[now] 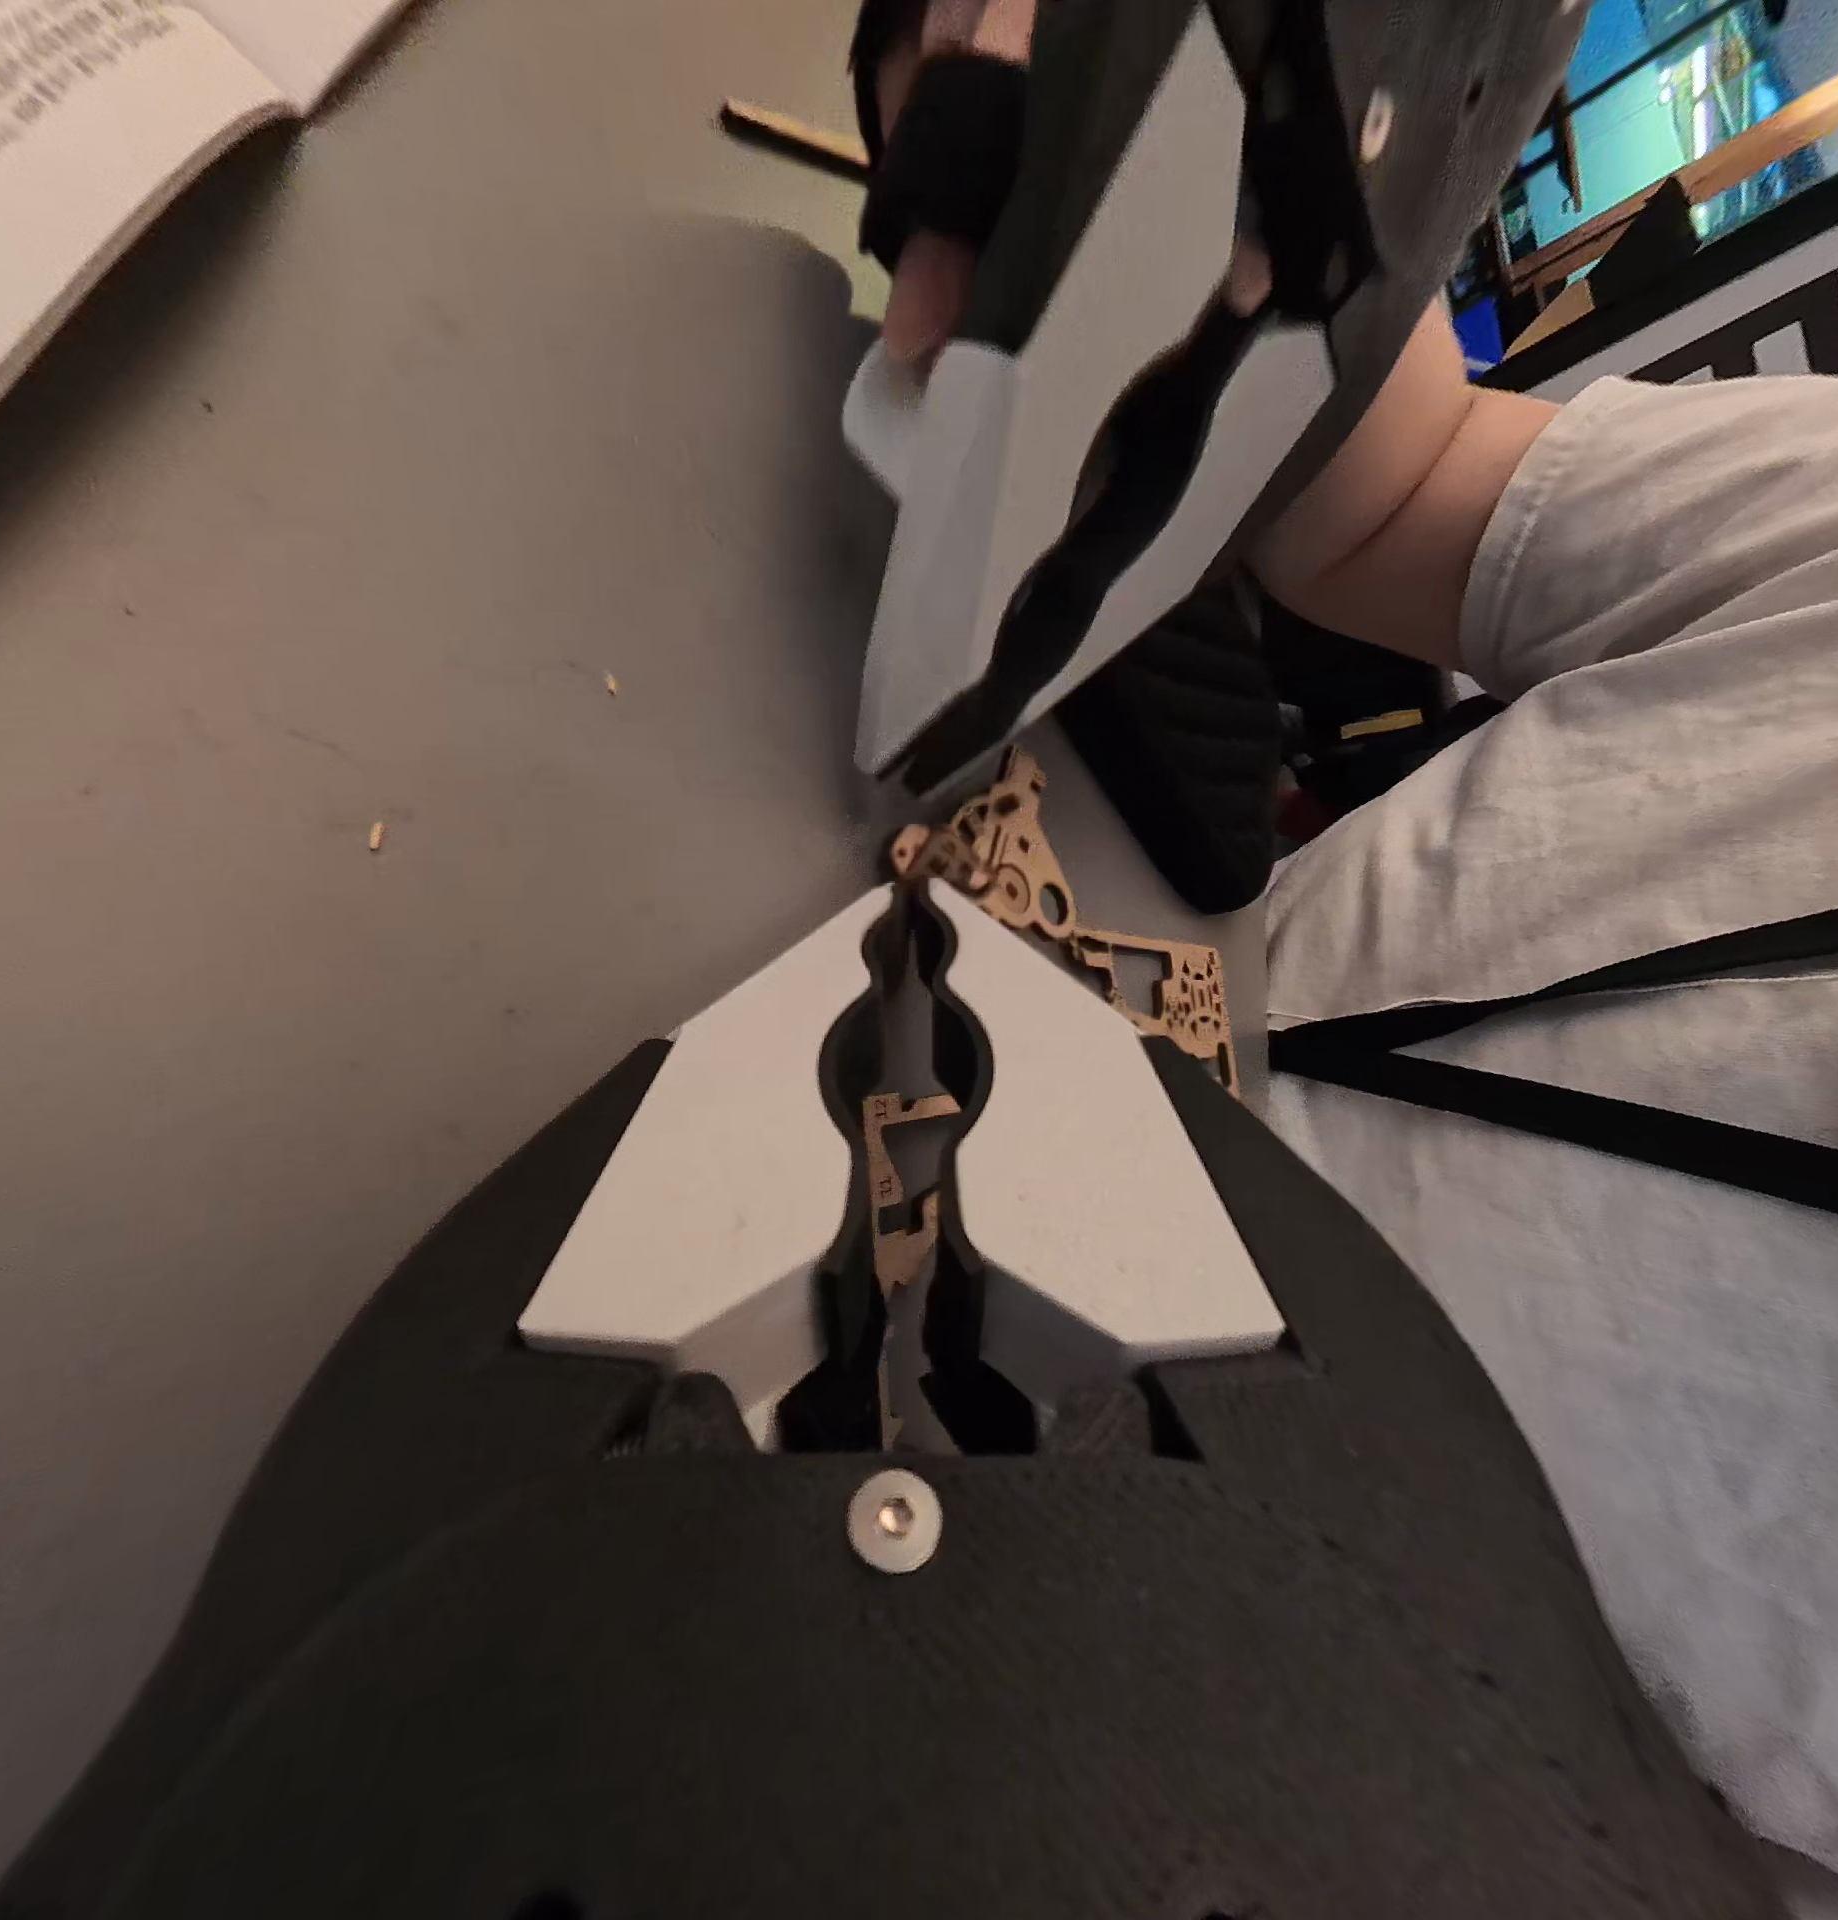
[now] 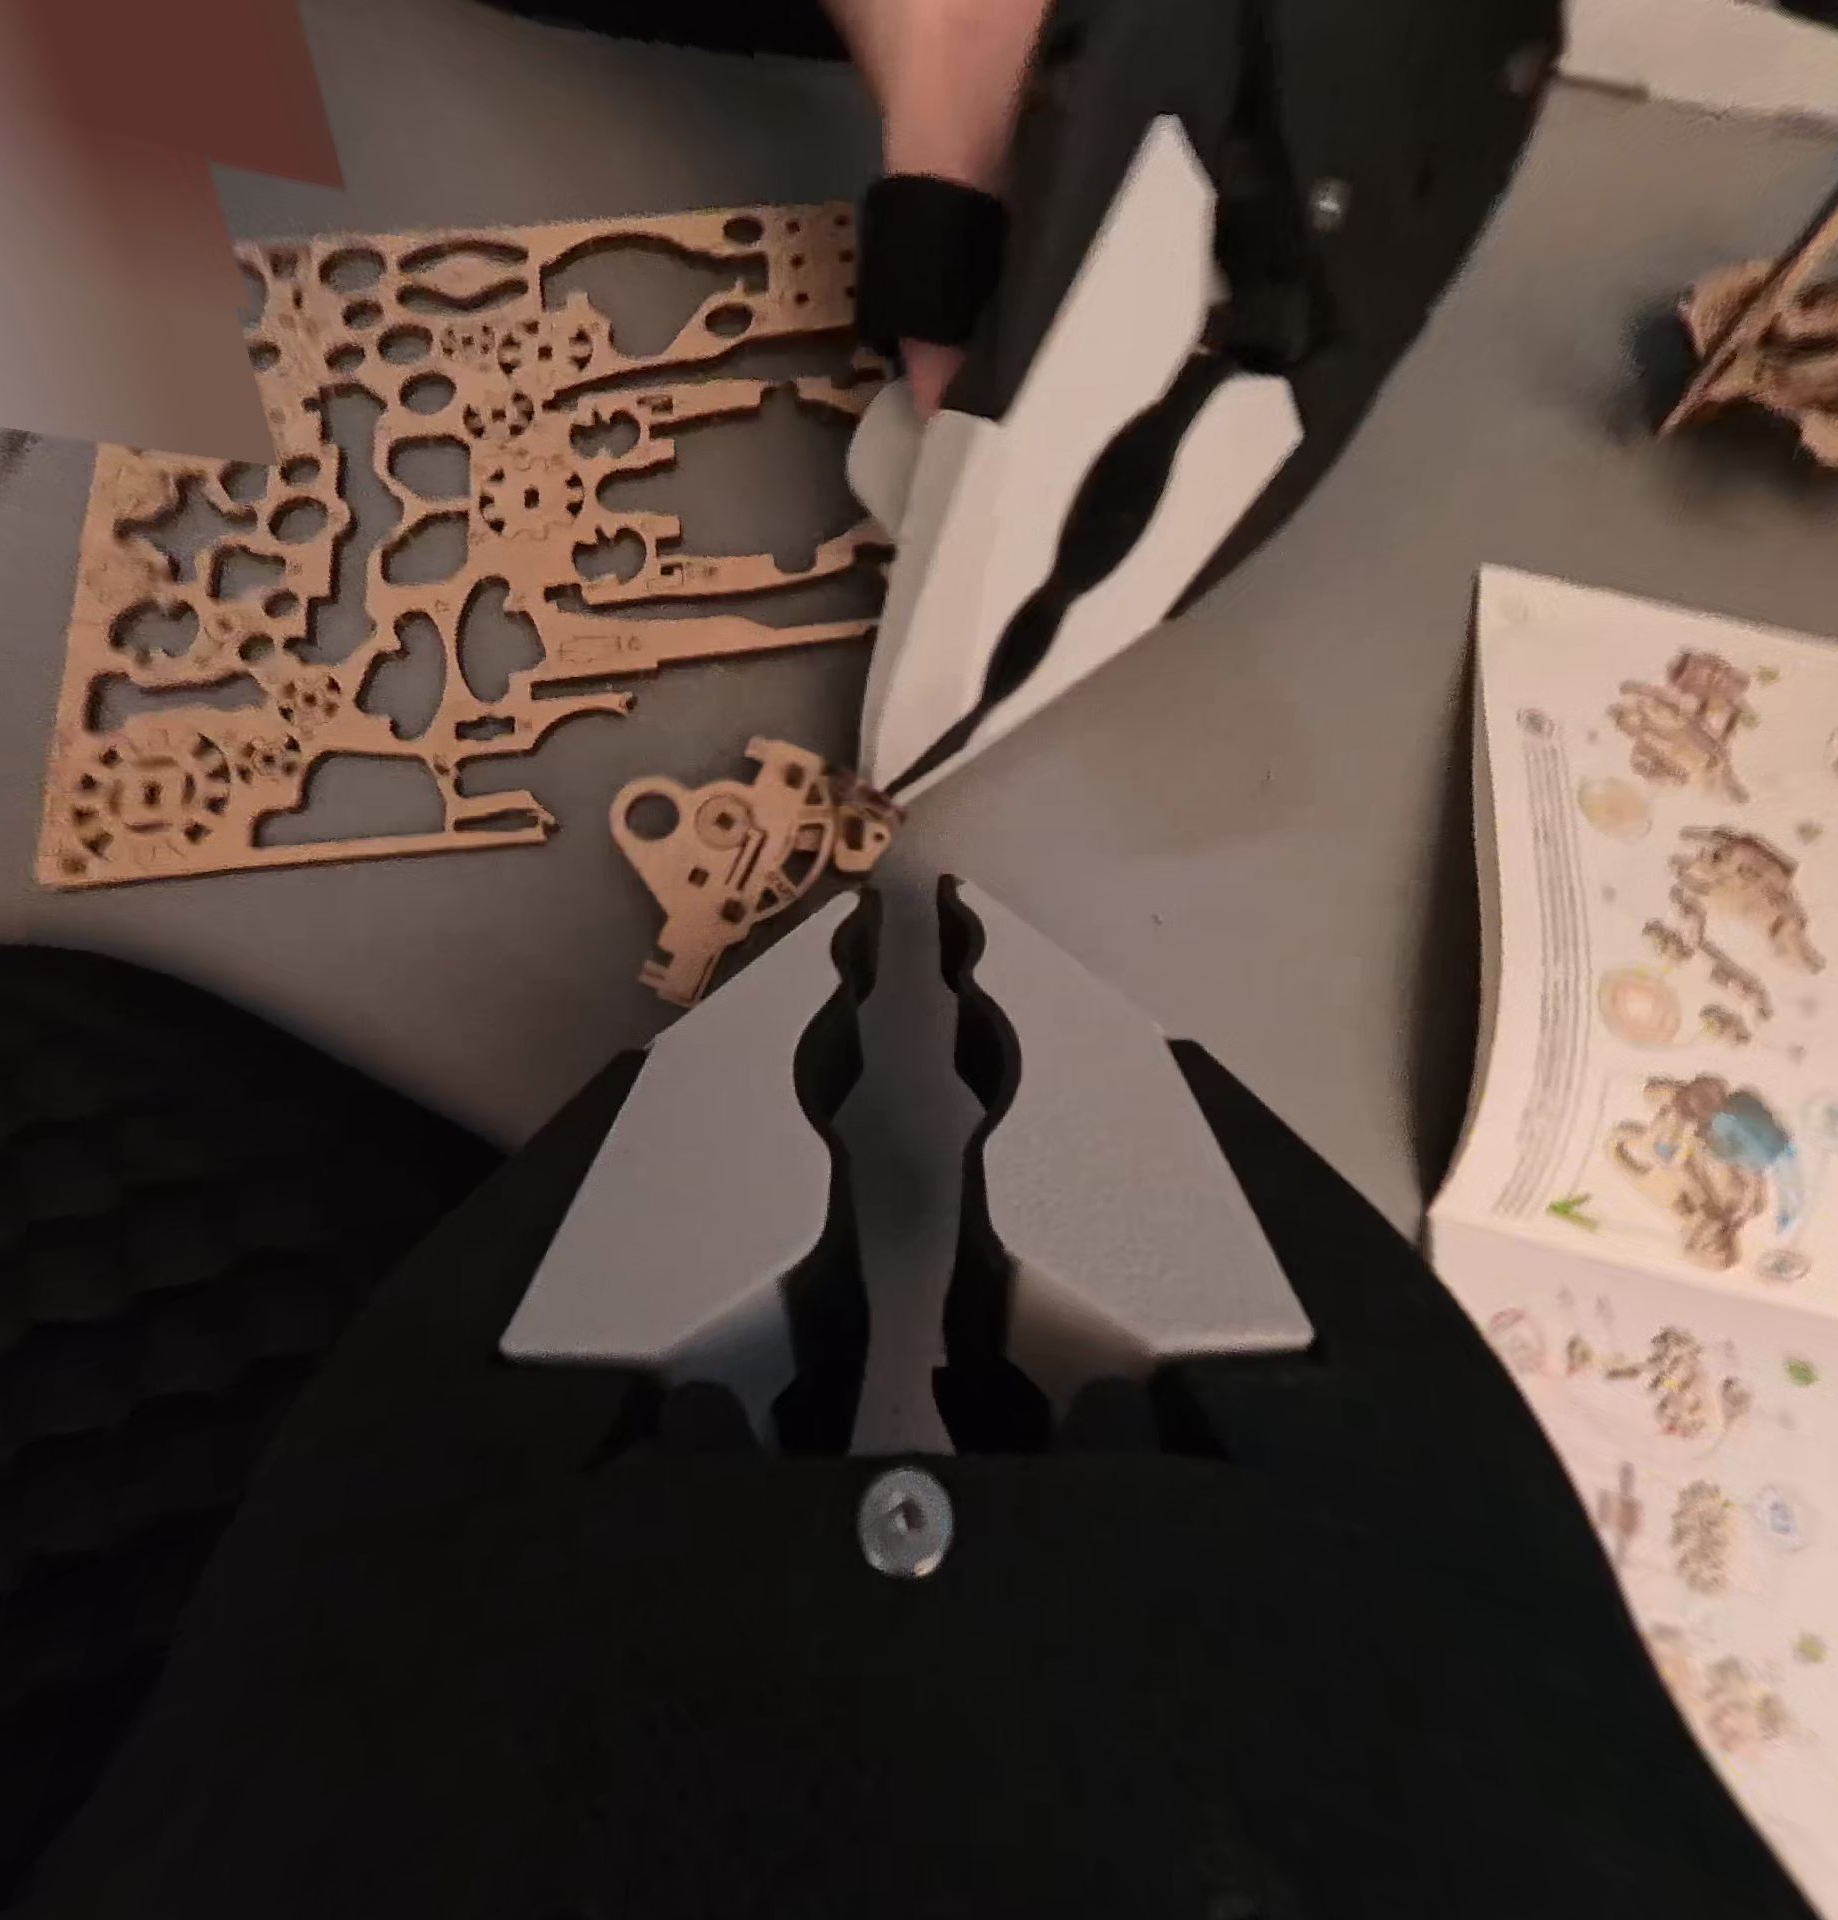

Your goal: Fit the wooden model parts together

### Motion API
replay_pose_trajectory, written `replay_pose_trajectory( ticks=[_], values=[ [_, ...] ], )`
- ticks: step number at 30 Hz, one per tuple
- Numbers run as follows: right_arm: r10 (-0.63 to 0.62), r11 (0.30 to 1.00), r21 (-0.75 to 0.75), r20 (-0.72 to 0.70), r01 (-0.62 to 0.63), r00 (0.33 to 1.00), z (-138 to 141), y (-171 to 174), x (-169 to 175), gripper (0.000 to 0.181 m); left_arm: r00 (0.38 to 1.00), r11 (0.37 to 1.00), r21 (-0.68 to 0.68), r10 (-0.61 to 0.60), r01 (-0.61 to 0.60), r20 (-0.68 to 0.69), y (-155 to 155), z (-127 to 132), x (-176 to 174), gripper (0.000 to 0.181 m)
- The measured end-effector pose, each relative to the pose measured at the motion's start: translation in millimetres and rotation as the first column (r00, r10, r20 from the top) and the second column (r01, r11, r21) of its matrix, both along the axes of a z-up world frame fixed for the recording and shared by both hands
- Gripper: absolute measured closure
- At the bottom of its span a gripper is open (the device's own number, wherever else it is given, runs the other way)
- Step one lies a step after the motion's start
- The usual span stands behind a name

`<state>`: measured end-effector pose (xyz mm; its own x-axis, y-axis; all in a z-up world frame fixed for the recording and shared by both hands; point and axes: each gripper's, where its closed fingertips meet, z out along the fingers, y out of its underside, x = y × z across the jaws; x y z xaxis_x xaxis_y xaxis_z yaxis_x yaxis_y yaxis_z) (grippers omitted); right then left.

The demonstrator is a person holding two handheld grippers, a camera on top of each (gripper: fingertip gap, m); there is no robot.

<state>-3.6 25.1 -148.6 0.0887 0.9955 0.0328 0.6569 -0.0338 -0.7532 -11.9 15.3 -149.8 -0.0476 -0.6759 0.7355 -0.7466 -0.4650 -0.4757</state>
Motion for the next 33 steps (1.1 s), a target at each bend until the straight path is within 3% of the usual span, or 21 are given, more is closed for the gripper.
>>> replay_pose_trajectory(
  ticks=[4,6,8,11,15,19,24,26,29,31,33],
  values=[
    [-0.173,0.955,-0.256,-0.069,0.151,0.982,9.4,14.2,9.6,0.170,1.000,0.999,-0.038,0.000,0.000,0.009,-4.4,1.2,4.2,0.180],
    [-0.172,0.925,-0.360,-0.105,0.123,0.980,16.8,7.8,8.3,0.169,1.000,0.999,-0.044,-0.003,0.003,0.010,-5.2,1.2,4.5,0.180],
    [-0.174,0.938,-0.319,-0.102,0.133,0.979,16.6,10.5,9.0,0.169,1.000,0.999,-0.044,-0.004,0.005,0.007,-5.4,0.7,3.7,0.180],
    [-0.207,0.970,-0.135,-0.035,0.201,0.978,4.5,28.9,16.4,0.169,1.000,0.999,-0.050,-0.001,0.001,0.003,-3.5,2.8,0.5,0.180],
    [-0.027,0.998,-0.059,-0.080,0.022,0.996,3.5,10.0,-0.8,0.164,0.998,0.998,-0.044,0.053,-0.051,0.043,10.7,17.8,-5.8,0.178],
    [-0.005,1.000,0.021,-0.007,0.005,1.000,-6.6,22.0,2.1,0.165,0.995,0.996,-0.023,0.085,-0.084,0.051,21.0,21.4,-12.4,0.177],
    [0.006,0.989,-0.150,-0.027,-0.010,1.000,-7.0,15.0,-7.3,0.150,0.995,0.995,-0.032,0.091,-0.089,0.042,22.5,19.0,-13.7,0.176],
    [0.003,0.993,-0.116,-0.016,-0.005,1.000,-8.5,16.4,-5.2,0.163,0.995,0.996,-0.030,0.089,-0.087,0.039,21.8,18.2,-14.0,0.176],
    [0.014,0.999,-0.037,-0.003,-0.014,1.000,-8.9,17.1,-4.5,0.165,0.995,0.996,-0.028,0.086,-0.085,0.041,20.7,18.6,-13.8,0.175],
    [-0.003,0.999,-0.051,-0.012,0.002,1.000,-6.8,17.9,-3.7,0.166,0.994,0.996,-0.022,0.090,-0.089,0.063,21.9,21.3,-12.3,0.172],
    [-0.038,0.992,-0.124,-0.110,0.024,0.993,7.1,19.1,-5.9,0.166,0.990,0.996,0.035,0.080,-0.084,0.119,25.1,27.6,-10.2,0.166]
  ],
)
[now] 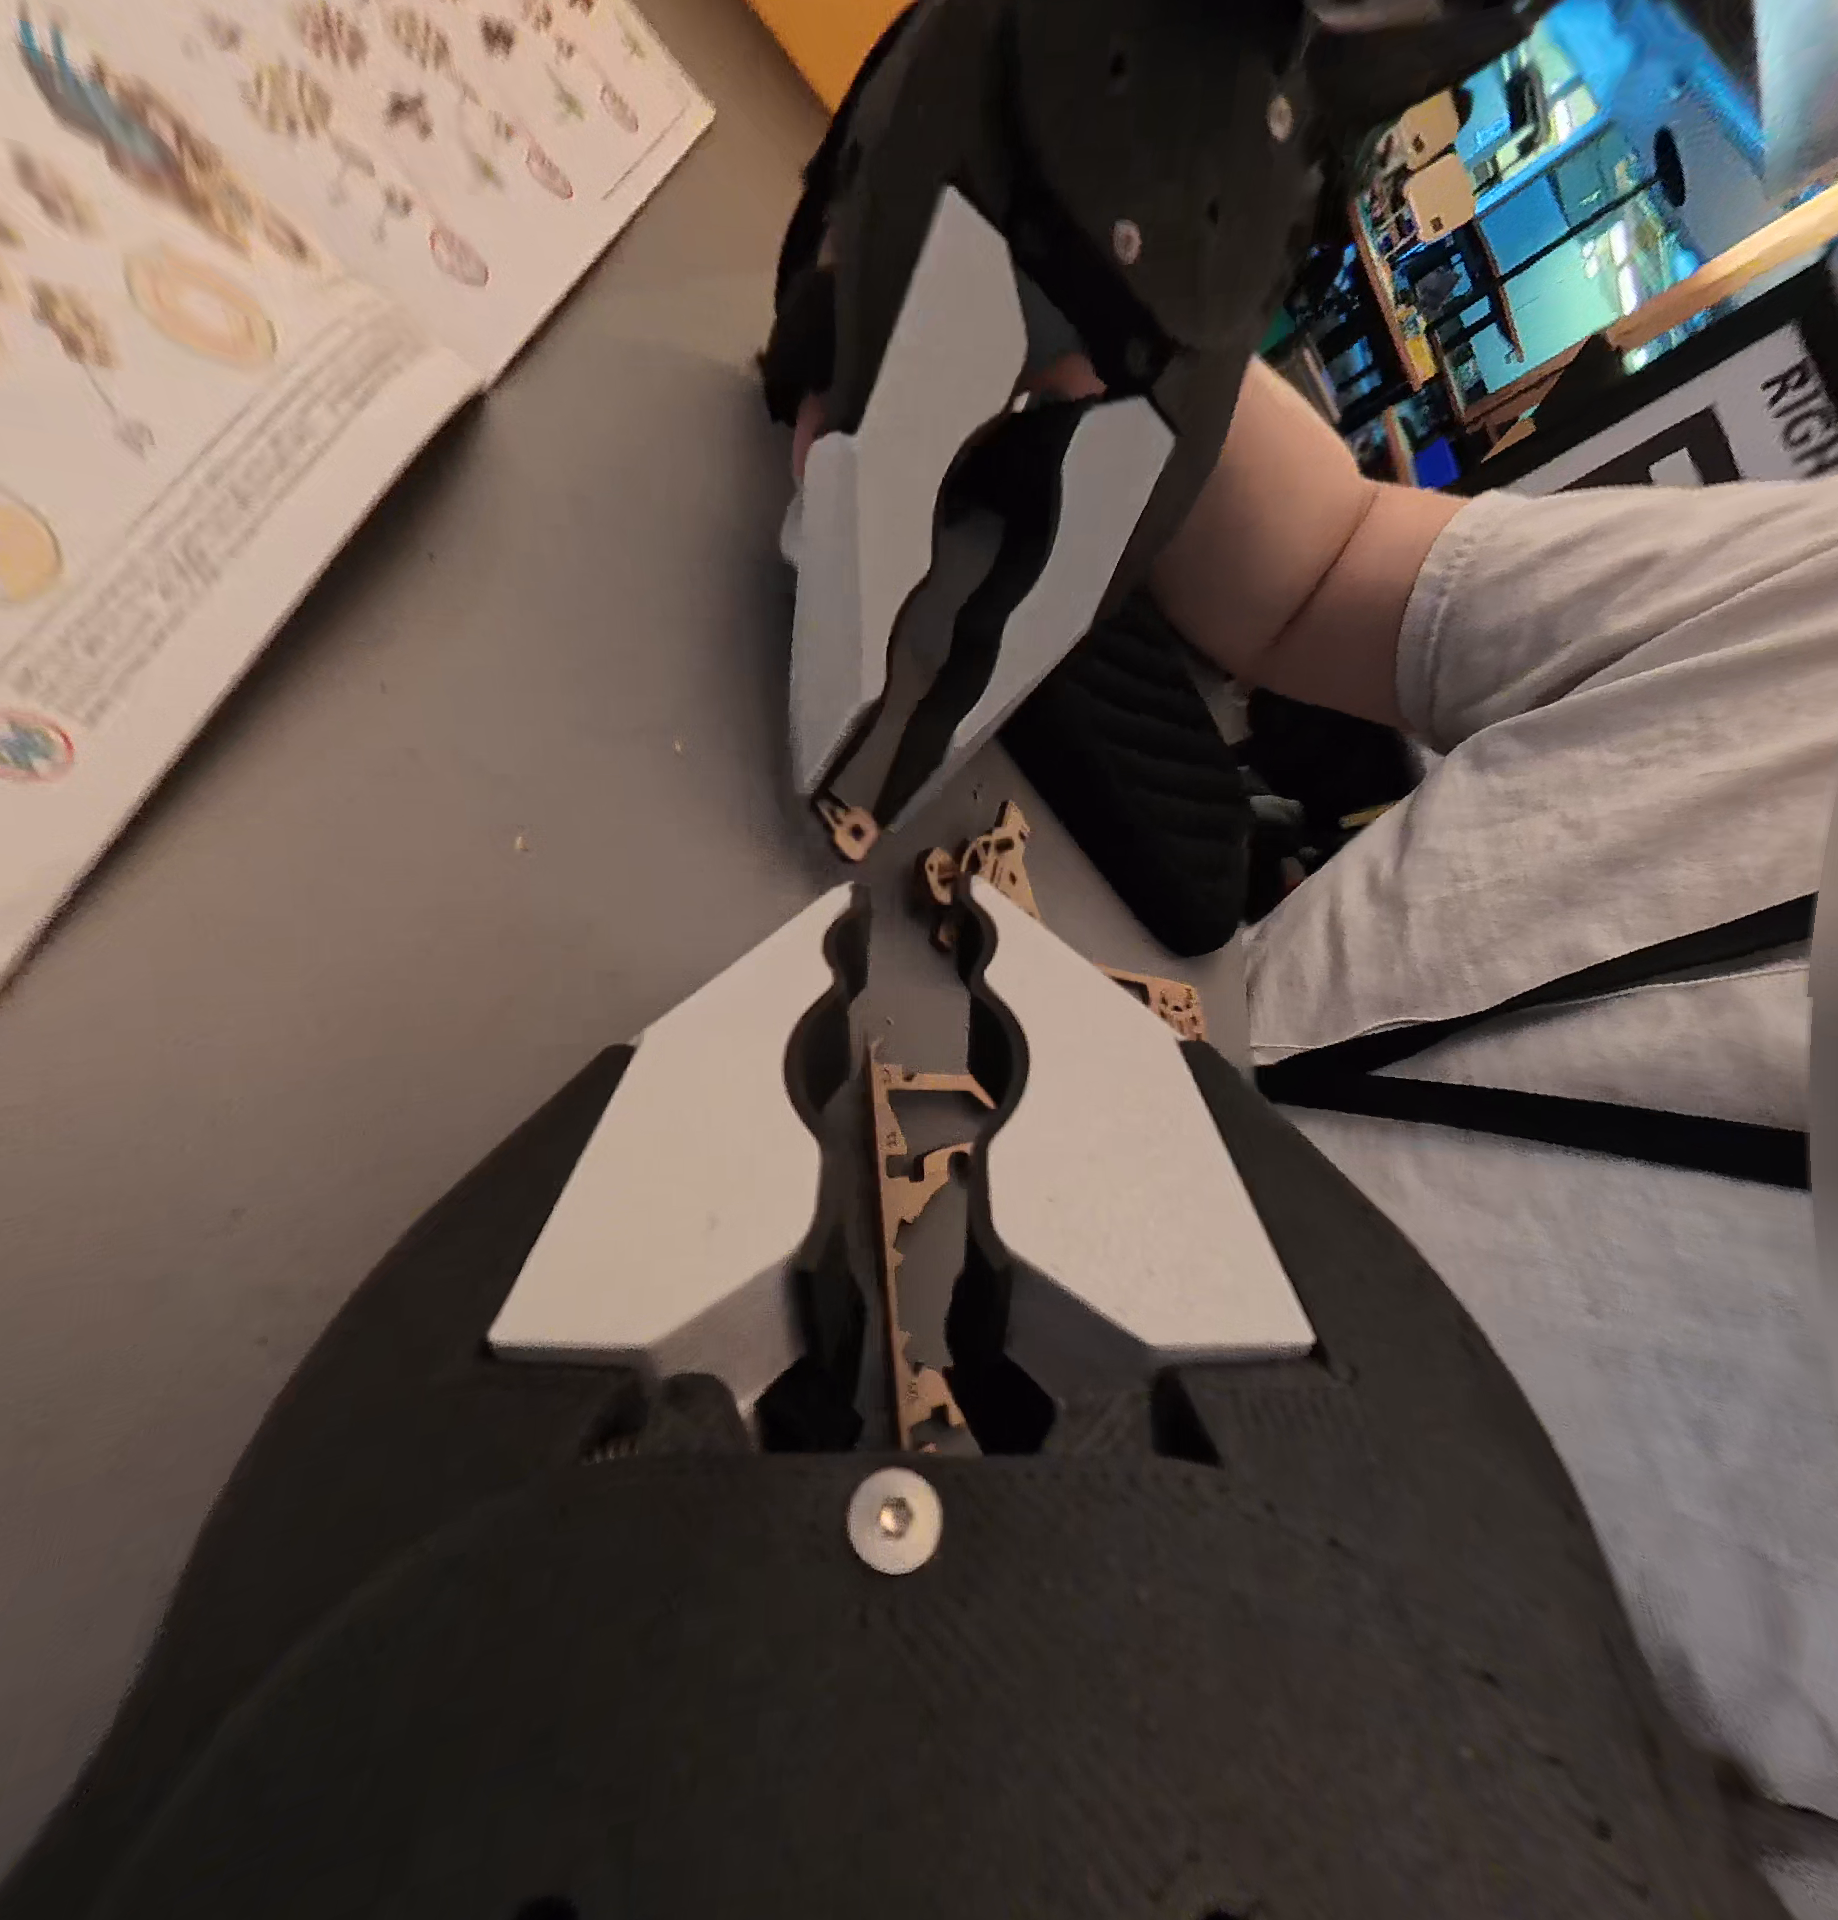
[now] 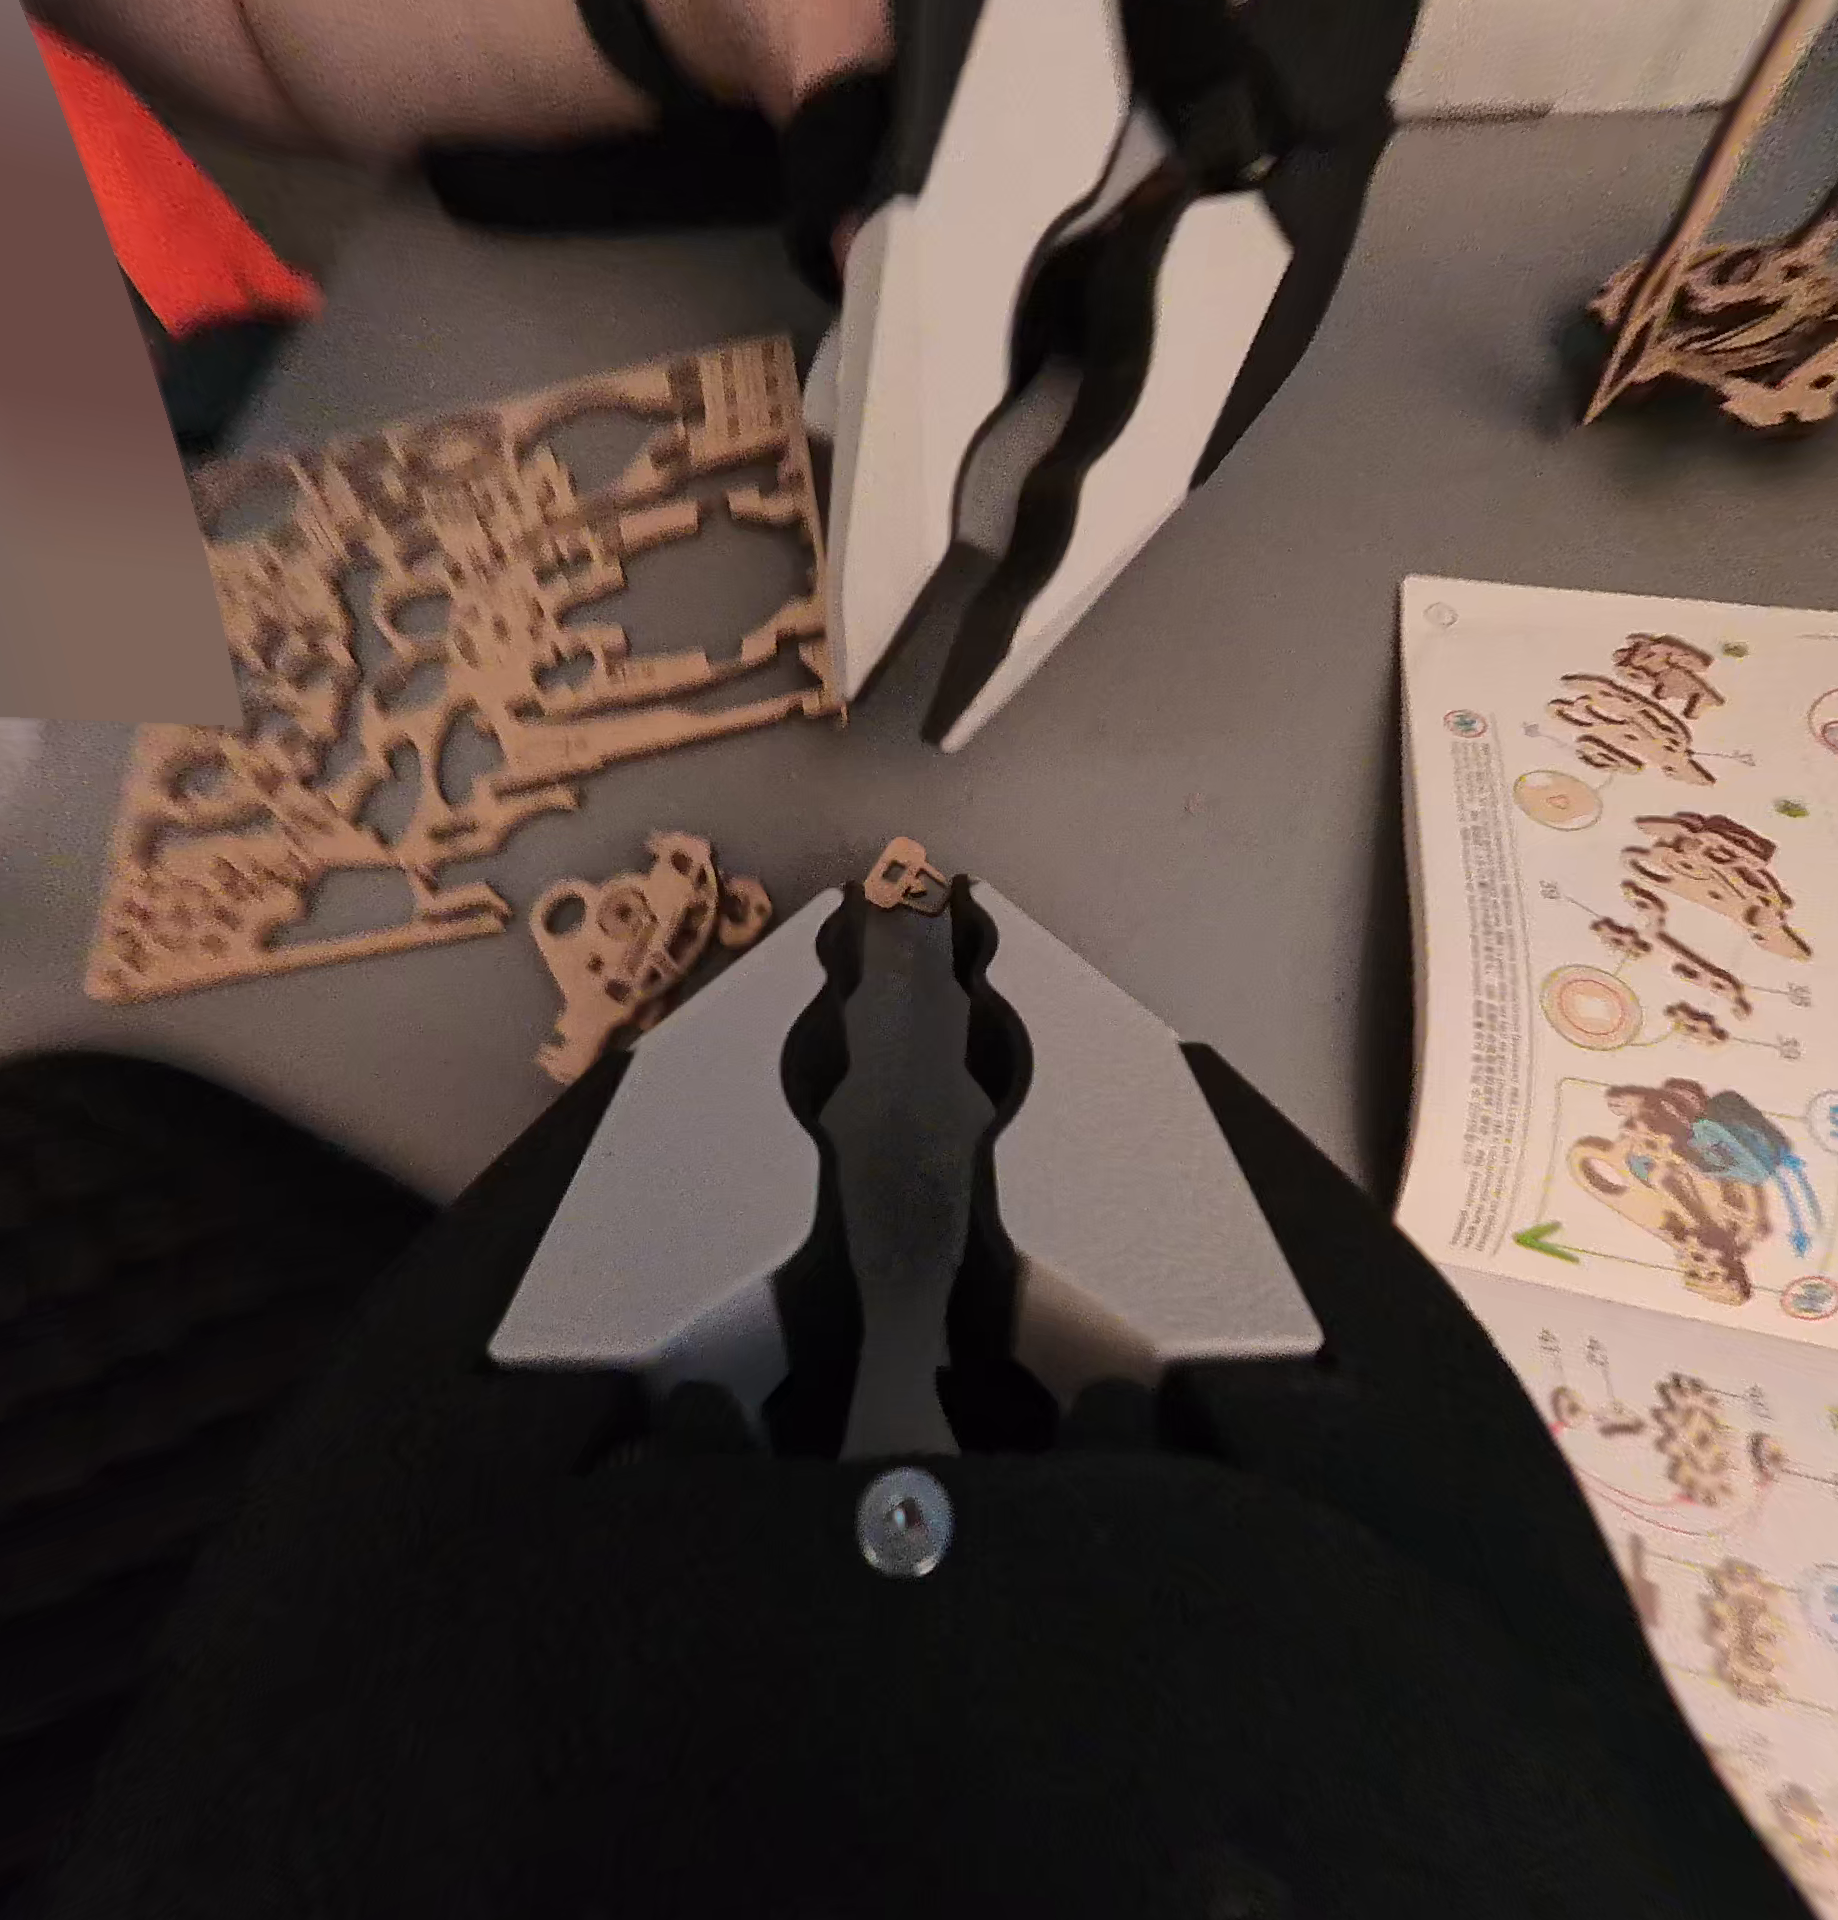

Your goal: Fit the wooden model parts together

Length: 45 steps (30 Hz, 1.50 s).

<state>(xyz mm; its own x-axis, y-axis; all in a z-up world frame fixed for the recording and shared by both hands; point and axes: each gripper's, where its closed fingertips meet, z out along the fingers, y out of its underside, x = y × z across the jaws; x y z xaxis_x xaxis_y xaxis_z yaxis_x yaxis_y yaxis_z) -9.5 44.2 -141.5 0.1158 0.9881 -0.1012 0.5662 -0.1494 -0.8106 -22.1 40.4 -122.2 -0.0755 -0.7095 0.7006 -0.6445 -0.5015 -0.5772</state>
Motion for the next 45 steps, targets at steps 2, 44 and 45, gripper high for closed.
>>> replay_pose_trajectory(
  ticks=[2,44,45],
  values=[
    [-0.050,0.984,-0.179,-0.133,0.025,0.990,21.9,0.5,-2.7,0.166,0.997,0.986,0.167,-0.018,0.006,0.076,5.7,9.8,2.6,0.157],
    [-0.124,0.882,0.410,-0.271,0.231,0.955,108.0,5.6,8.0,0.141,0.966,0.988,0.009,0.152,-0.157,0.207,1.4,38.7,11.0,0.180],
    [-0.118,0.857,0.472,-0.213,0.208,0.970,105.7,0.2,5.0,0.141,0.971,0.988,-0.019,0.156,-0.155,0.181,0.1,35.5,11.0,0.180]
  ],
)
